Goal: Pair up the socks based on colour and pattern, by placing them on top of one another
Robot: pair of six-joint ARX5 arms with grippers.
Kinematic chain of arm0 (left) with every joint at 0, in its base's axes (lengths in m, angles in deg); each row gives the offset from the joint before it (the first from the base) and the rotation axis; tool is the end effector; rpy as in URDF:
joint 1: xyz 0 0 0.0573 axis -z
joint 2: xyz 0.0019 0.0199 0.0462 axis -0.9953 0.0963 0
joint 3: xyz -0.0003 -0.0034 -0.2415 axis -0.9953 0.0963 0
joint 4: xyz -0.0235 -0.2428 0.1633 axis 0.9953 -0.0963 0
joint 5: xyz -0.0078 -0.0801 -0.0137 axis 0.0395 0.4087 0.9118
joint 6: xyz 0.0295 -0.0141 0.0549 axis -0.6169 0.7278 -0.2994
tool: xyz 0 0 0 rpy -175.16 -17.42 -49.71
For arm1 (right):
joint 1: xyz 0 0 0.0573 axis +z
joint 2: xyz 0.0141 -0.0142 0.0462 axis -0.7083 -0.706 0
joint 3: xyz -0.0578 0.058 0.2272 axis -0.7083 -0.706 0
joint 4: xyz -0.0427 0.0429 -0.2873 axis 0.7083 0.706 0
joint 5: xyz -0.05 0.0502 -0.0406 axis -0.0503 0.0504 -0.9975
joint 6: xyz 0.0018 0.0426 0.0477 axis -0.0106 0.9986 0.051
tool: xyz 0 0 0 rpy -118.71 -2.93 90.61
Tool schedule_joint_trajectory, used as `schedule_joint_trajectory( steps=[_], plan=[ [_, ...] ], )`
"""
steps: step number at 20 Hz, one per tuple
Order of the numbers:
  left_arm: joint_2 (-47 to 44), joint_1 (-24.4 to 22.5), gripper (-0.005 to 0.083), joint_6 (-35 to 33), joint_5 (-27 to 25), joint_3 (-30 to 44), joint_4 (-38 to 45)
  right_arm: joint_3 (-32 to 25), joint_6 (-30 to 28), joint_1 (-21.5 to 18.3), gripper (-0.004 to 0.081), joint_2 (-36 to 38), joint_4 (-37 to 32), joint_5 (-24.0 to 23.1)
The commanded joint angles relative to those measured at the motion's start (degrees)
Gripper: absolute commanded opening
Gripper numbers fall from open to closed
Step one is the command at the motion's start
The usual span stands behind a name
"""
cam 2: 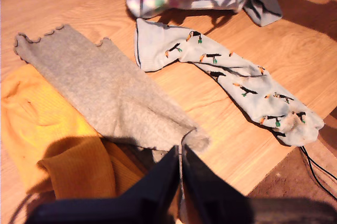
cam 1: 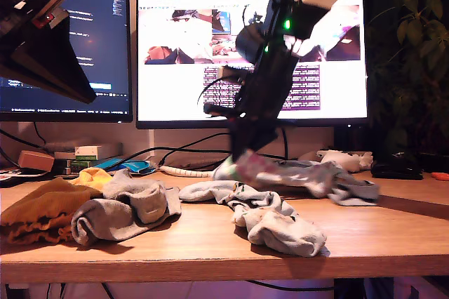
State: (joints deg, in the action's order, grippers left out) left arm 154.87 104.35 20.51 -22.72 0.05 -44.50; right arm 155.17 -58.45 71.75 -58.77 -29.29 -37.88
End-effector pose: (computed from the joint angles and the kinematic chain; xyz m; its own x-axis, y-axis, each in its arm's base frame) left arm 0.2676 -0.1134 0.2033 0.5187 -0.5591 -0.6468 0.5726 0.7890 -0.2228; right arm 0.4652 0.2391 0.1674 0.4160 0.3324 -0.8465 -0.4977 0.8622 0.0940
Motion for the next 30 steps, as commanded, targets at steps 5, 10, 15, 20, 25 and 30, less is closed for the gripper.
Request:
schedule_joint_trajectory(
  steps=[5, 10, 15, 20, 25, 30],
  plan=[
    [-0.48, 0.17, -0.0022, -0.39, 0.09, 0.50, 3.15, 1.16, 0.76, -1.22, -0.0013, 9.38, 2.27, -1.22],
    [-0.48, 0.17, -0.0022, -0.68, 0.11, 0.50, 3.41, -0.59, 1.51, -0.63, -0.0013, 14.29, 3.08, -3.96],
    [-0.48, 0.15, -0.0022, -1.62, 0.15, 0.50, 2.84, -8.15, 1.55, -0.50, -0.0013, 21.11, 1.49, -6.40],
    [-0.48, 0.17, -0.0022, -2.03, 0.44, 0.50, 2.56, -25.20, 3.30, -0.92, -0.0013, 32.87, -6.47, -9.18],
    [-0.48, 0.15, -0.0022, -2.01, 0.98, 0.50, 2.16, -42.36, 6.23, -2.71, -0.0013, 46.05, -9.64, -13.00],
    [-0.48, 0.15, -0.0022, -2.01, 0.98, 0.50, 1.70, -52.06, 7.17, -6.80, -0.0013, 51.30, -10.86, -14.88]
  ],
)
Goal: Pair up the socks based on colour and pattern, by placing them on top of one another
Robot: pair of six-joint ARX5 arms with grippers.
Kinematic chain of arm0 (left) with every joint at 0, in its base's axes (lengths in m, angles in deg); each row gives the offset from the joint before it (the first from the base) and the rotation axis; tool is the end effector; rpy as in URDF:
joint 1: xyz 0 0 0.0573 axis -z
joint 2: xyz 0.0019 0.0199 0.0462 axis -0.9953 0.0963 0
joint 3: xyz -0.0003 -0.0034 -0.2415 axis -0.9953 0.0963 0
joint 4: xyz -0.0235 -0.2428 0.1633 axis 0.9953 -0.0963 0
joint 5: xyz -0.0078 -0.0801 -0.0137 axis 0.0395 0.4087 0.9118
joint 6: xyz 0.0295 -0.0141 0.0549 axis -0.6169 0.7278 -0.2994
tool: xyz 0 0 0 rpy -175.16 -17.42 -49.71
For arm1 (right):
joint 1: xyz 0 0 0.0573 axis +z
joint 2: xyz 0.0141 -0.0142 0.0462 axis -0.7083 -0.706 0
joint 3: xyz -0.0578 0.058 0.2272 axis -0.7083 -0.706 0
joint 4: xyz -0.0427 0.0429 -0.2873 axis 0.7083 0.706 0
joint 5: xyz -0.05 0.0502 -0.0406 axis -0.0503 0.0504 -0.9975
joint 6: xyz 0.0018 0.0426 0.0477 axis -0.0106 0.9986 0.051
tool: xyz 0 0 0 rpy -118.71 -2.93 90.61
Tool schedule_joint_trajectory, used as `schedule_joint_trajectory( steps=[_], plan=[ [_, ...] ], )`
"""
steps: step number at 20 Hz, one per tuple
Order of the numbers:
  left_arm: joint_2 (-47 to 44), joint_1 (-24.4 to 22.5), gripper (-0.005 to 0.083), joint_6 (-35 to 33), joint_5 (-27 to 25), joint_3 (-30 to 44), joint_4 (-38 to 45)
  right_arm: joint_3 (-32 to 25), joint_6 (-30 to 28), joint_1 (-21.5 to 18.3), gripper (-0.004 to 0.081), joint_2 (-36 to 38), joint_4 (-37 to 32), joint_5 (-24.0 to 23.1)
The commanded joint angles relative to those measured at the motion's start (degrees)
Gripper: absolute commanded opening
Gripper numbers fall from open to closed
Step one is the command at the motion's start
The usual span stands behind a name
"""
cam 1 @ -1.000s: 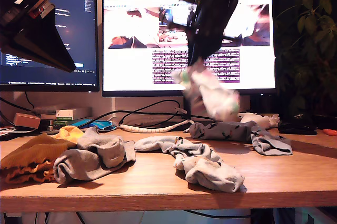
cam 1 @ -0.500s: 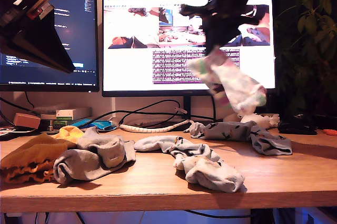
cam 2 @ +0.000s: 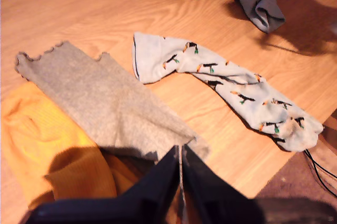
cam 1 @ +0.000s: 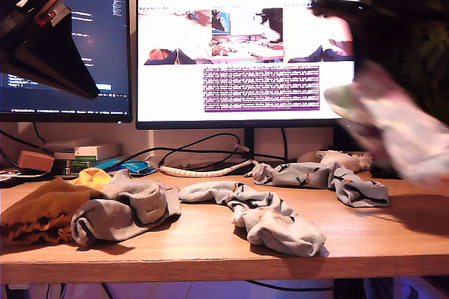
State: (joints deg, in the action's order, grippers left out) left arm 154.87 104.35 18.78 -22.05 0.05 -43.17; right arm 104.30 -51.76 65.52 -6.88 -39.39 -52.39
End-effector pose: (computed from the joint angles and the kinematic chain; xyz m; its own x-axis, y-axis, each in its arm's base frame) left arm 0.2689 -0.1144 0.2053 0.5260 -0.5734 -0.6281 0.6020 0.7727 -0.2012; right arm 0.3160 0.1109 0.2335 0.6789 0.1012 -0.7272 -0.1733 0.9846 -0.0248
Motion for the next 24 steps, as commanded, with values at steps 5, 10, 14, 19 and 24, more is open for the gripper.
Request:
schedule_joint_trajectory(
  steps=[5, 10, 14, 19, 24],
  plan=[
    [-0.48, 0.15, -0.0022, -0.28, 0.28, 0.50, 0.44, -4.57, 1.09, -4.48, -0.0013, -4.52, -4.52, 0.59],
    [-0.48, 0.15, -0.0022, -0.28, 0.24, 0.50, 0.59, -4.57, 2.60, -4.68, -0.0013, -12.13, -7.78, 5.22],
    [-0.48, 0.15, -0.0022, -0.26, 0.24, 0.50, 0.46, -4.55, 2.84, -4.33, -0.0013, -17.92, -10.05, 11.19],
    [-0.48, 0.11, -0.0022, -0.26, 0.22, 0.50, 0.46, -3.65, 2.16, -3.19, 0.0114, -18.21, -6.19, 15.30],
    [-0.48, 0.11, -0.0022, -0.28, 0.24, 0.50, 0.68, 2.03, 0.74, -3.21, 0.0348, -16.39, 0.31, 15.28]
  ],
)
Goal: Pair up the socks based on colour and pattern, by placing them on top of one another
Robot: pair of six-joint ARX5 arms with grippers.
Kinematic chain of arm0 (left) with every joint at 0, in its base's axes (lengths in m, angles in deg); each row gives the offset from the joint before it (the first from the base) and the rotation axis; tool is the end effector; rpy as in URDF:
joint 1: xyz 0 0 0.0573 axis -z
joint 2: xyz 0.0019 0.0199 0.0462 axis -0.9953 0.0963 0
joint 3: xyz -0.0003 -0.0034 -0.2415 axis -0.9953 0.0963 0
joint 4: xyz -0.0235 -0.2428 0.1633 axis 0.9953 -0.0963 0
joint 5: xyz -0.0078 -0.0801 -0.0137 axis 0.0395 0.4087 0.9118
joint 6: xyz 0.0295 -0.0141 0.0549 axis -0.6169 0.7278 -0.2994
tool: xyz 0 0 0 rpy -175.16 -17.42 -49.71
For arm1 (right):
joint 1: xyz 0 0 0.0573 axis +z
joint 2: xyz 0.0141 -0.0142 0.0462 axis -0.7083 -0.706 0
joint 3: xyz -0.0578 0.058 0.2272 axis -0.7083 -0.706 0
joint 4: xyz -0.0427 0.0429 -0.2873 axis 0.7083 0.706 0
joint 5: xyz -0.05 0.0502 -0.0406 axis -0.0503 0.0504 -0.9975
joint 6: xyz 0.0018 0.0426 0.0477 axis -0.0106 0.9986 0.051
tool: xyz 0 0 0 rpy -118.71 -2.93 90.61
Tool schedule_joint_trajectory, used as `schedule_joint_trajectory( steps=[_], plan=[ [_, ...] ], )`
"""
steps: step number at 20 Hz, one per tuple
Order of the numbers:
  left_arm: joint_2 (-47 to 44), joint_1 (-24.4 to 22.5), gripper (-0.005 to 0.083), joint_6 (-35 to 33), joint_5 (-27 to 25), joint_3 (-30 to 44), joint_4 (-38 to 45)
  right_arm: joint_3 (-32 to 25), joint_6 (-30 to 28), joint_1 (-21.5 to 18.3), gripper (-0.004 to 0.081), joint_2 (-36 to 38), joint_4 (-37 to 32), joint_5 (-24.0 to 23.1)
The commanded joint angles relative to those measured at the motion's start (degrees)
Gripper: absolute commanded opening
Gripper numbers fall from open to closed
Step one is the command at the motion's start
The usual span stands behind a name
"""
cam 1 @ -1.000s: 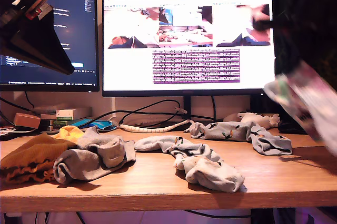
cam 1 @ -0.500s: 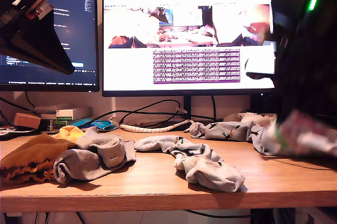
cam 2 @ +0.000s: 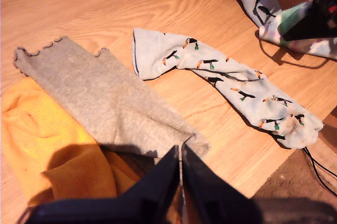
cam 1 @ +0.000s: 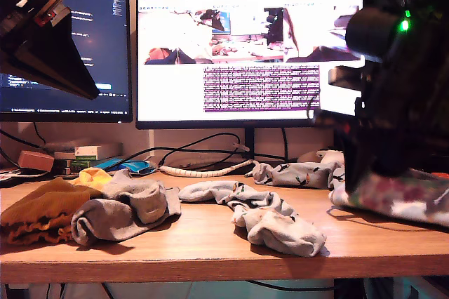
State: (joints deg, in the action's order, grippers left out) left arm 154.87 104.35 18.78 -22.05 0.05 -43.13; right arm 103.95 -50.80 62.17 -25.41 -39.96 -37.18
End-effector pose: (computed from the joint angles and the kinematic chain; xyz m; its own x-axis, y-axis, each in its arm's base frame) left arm 0.2690 -0.1144 0.2054 0.5265 -0.5735 -0.6276 0.6021 0.7727 -0.2010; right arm 0.3421 0.1109 0.1251 0.3561 0.2376 -0.9037 -0.2211 0.9611 0.1656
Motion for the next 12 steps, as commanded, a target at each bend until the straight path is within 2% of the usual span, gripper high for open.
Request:
schedule_joint_trajectory(
  steps=[1, 6, 12],
  plan=[
    [-0.48, 0.11, -0.0022, -0.28, 0.24, 0.50, 0.61, 4.22, -0.50, 0.13, 0.0348, 2.14, 3.52, 0.07],
    [-0.48, 0.11, -0.0022, -0.28, 0.26, 0.50, 0.59, 12.70, -2.14, 0.15, 0.0354, 2.19, 11.28, -0.63],
    [-0.46, 0.11, -0.0022, -1.38, 0.26, 0.50, 0.63, 14.67, -6.23, -0.09, 0.0377, 0.37, 1.22, -1.57]
  ],
)
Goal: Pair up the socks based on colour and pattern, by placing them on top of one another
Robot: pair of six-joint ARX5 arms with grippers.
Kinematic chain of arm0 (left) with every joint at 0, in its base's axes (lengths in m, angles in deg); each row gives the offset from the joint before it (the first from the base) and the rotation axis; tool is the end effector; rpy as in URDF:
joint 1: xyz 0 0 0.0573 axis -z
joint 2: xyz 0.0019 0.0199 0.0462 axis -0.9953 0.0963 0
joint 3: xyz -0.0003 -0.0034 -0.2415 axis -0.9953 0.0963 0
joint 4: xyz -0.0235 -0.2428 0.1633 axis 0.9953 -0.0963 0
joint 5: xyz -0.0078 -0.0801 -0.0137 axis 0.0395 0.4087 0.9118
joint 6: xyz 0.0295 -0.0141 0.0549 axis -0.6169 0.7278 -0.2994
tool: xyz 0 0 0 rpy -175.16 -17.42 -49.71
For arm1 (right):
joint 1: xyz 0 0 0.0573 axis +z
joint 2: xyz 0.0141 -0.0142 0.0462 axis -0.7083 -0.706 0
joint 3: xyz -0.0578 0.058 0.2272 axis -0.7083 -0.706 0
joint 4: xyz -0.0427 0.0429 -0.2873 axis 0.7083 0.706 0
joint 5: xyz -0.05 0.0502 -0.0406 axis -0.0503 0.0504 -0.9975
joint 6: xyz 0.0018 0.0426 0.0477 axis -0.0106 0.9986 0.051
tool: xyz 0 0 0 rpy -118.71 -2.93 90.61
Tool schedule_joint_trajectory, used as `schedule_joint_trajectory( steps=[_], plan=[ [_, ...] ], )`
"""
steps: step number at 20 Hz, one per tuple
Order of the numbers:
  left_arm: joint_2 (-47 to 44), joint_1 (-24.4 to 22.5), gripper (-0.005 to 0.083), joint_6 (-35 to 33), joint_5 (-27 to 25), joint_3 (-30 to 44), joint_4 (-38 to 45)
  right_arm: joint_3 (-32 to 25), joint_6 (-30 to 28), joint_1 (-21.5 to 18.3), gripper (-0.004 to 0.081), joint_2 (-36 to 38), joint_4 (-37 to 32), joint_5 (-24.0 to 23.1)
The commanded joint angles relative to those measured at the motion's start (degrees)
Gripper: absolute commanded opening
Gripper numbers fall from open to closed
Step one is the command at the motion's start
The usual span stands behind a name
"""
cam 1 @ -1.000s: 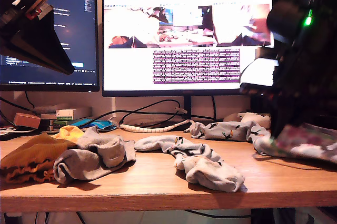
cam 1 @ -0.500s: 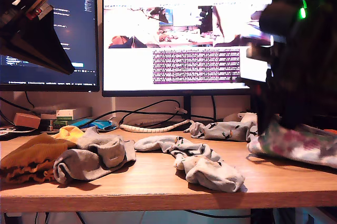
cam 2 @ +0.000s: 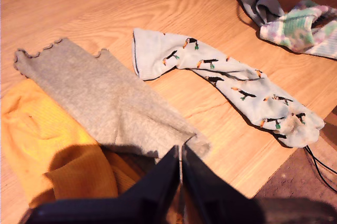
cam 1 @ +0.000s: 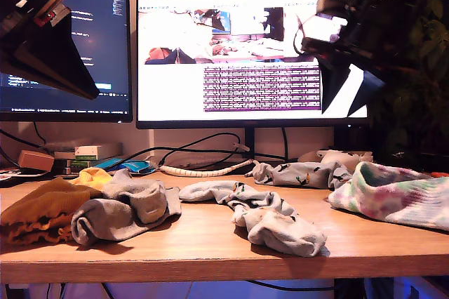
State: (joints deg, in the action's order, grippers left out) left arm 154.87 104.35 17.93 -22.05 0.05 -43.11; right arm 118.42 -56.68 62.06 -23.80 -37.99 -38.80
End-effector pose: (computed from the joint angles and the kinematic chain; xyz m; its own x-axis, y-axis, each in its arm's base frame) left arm 0.2690 -0.1144 0.2054 0.5267 -0.5736 -0.6274 0.6110 0.7685 -0.1897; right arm 0.3796 0.1203 0.2192 0.5655 0.2713 -0.7788 -0.3236 0.9416 0.0930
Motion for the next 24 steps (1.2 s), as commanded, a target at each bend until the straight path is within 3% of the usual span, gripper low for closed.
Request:
schedule_joint_trajectory(
  steps=[1, 5, 9, 13, 19, 24],
  plan=[
    [-0.46, 0.11, -0.0022, -0.50, 0.26, 0.50, 0.61, 0.24, -0.37, -0.20, 0.0396, -2.29, -1.95, 0.07],
    [-0.44, 0.11, -0.0022, -0.52, 0.26, 0.50, 0.59, 2.82, -1.84, -0.98, 0.0431, -8.15, -5.01, 0.00],
    [-0.44, 0.11, -0.0022, -0.50, 0.26, 0.50, 0.39, 11.37, -2.40, -2.19, 0.0432, -16.06, -3.80, 0.04],
    [-0.44, 0.11, -0.0022, -0.46, 0.24, 0.50, 0.31, 20.68, -4.39, -4.35, 0.0435, -21.86, 8.20, -3.48],
    [-0.44, 0.11, -0.0022, -0.48, 0.24, 0.50, 0.76, 21.38, -4.61, -6.62, 0.0441, -24.83, 11.85, -2.56],
    [-0.44, 0.11, -0.0022, -0.46, 0.24, 0.50, 0.76, 21.35, -4.15, -6.56, 0.0441, -28.20, 14.64, 0.94]
  ],
)
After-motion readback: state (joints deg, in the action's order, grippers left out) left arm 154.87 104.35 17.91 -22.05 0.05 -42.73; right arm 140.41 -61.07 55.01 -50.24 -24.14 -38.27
